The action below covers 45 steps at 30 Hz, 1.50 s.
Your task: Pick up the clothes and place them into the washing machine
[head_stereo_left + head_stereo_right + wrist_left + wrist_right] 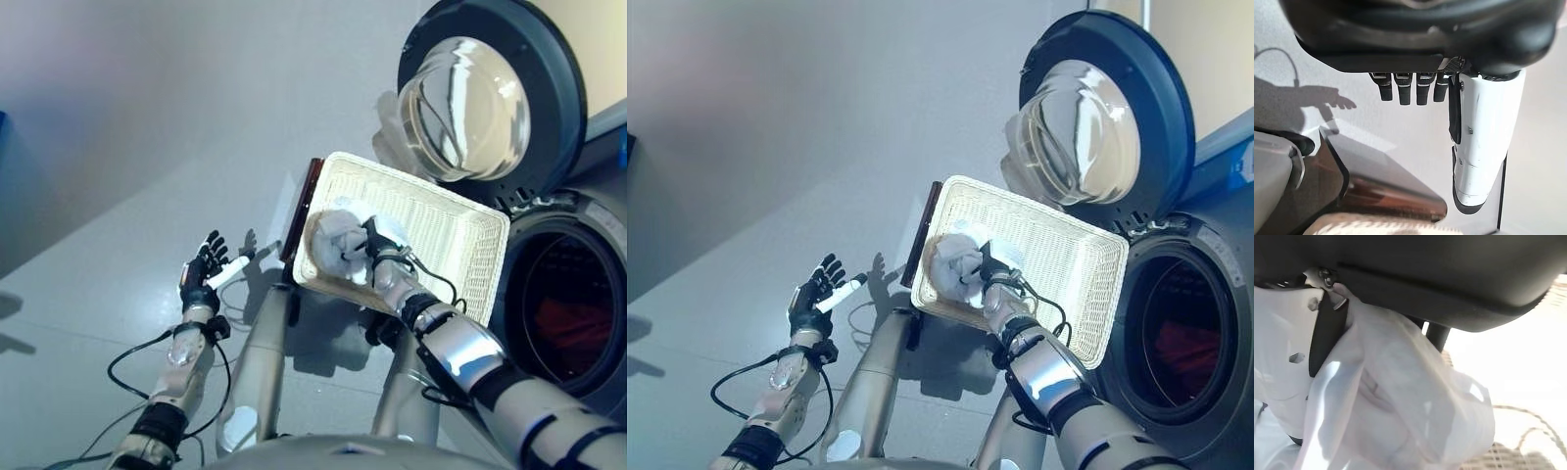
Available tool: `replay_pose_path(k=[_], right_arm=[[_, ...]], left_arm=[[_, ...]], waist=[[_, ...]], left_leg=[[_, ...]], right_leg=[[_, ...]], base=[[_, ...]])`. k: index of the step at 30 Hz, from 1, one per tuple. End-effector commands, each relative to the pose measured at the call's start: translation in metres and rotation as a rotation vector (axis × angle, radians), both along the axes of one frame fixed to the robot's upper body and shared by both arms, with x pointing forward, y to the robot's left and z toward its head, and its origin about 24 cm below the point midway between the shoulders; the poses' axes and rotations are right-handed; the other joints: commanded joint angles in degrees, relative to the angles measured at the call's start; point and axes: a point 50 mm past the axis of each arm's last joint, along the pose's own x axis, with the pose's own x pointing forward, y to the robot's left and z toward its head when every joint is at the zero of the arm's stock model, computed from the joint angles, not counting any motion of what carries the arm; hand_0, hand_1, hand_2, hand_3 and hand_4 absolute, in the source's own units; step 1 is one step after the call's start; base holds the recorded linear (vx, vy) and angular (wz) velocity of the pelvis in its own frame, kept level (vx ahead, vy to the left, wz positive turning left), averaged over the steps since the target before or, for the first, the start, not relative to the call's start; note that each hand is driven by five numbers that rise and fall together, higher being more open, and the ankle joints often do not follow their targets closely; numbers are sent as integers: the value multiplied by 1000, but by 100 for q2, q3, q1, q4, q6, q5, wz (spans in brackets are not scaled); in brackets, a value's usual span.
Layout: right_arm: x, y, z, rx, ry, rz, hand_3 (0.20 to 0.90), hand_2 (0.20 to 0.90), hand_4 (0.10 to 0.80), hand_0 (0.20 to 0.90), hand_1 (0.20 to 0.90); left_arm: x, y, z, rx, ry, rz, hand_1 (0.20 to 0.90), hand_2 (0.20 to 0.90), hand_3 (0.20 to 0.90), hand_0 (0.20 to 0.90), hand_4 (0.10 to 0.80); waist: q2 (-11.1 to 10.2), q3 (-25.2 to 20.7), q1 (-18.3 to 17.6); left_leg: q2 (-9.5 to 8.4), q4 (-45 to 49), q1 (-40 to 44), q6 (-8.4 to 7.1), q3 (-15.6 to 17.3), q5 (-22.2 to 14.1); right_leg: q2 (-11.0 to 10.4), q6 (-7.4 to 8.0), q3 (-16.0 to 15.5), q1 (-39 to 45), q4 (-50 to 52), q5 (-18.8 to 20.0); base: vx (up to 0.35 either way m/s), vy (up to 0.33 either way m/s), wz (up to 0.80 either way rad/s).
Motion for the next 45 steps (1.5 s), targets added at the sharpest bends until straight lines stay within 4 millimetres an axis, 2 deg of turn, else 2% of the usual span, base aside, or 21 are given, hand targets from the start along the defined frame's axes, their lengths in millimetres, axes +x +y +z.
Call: replay_pose_path(k=[1,5,7,8,9,14,15,17,21,23,25,32,35,45], right_arm=[[-6,-13,-3,122,-57,-62,200,200,300,200,200],[-7,-18,-2,196,-92,-74,200,200,300,200,200],[-11,-26,0,319,-142,-114,200,200,300,200,200],[-15,-30,1,372,-175,-121,200,200,300,200,200],[-15,-30,1,372,-174,-121,200,200,300,200,200],[-29,-42,-6,512,-193,-176,200,200,300,200,200],[-37,-47,-10,618,-207,-209,200,200,300,200,200],[-41,-50,-11,656,-213,-218,200,200,300,200,200],[-57,-62,-19,887,-235,-287,200,200,300,200,200],[-60,-64,-22,923,-235,-309,200,200,300,200,200],[-69,-70,-29,1059,-248,-384,200,200,300,200,200],[-98,-72,-61,1326,-227,-581,200,200,300,200,200],[-113,-69,-73,1487,-243,-680,200,200,300,200,200],[-160,-70,-102,1772,-358,-937,200,200,300,200,200]], left_arm=[[3,2,21,26,-126,-21,900,900,900,900,800],[1,6,17,23,-108,-1,900,900,900,900,800],[-1,10,11,17,-84,33,900,900,900,900,800],[-2,13,9,17,-74,47,900,900,900,900,800],[-2,13,9,17,-74,47,900,900,900,900,800],[-5,18,4,14,-53,67,900,900,900,900,800],[-9,21,-1,5,-34,80,900,900,900,900,800],[-10,21,-4,0,-24,81,900,900,900,900,800],[-16,24,-14,-28,17,102,900,900,900,900,800],[-16,24,-16,-33,23,102,900,900,900,900,800],[-19,23,-21,-50,42,102,900,900,900,900,800],[-24,18,-30,-92,76,100,900,900,900,900,800],[-29,15,-37,-118,104,104,900,900,900,900,800],[-50,14,-54,-176,181,148,900,900,900,900,800]], waist=[[115,-347,50],[51,-377,-42],[-44,-412,-163],[-102,-427,-246],[-101,-423,-246],[-216,-448,-355],[-262,-465,-411],[-275,-466,-433],[-371,-522,-519],[-377,-524,-519],[-401,-571,-549],[-410,-753,-627],[-391,-857,-669],[-330,-1115,-838]], left_leg=[[20,350,113,-5,35,-560],[51,169,295,-11,68,-515],[83,-150,560,-34,95,-425],[89,-461,676,-20,145,-157],[89,-467,684,-20,145,-154],[103,-987,1183,-64,194,-4],[99,-1239,1435,-85,191,82],[101,-1408,1587,-99,200,131],[134,-2138,2311,-186,222,374],[146,-2291,2476,-197,219,417],[194,-2746,2986,-246,253,557],[267,-3537,3835,-376,371,831],[317,-3642,4104,-411,428,824],[386,-3852,4781,-453,629,703]], right_leg=[[118,47,196,-26,-96,486],[160,62,190,127,-291,562],[213,86,188,374,-639,707],[235,51,146,496,-981,986],[236,51,145,504,-986,988],[300,94,79,1048,-1620,1200],[319,120,52,1316,-1919,1293],[328,128,31,1452,-2075,1336],[408,178,-28,2225,-2871,1565],[421,190,-36,2359,-3000,1602],[482,220,-35,2826,-3409,1727],[623,273,-100,3644,-4184,1945],[635,275,-114,3869,-4284,1947],[743,269,38,4333,-4455,1862]], base=[[22,-3,4],[15,-5,-1],[12,-16,-11],[-43,-10,-8],[-45,-14,-9],[64,-41,-15],[73,-37,-16],[77,-37,-10],[100,-52,-10],[73,-23,-7],[142,-30,-10],[117,-27,-12],[109,-7,-7],[92,1,-14]])
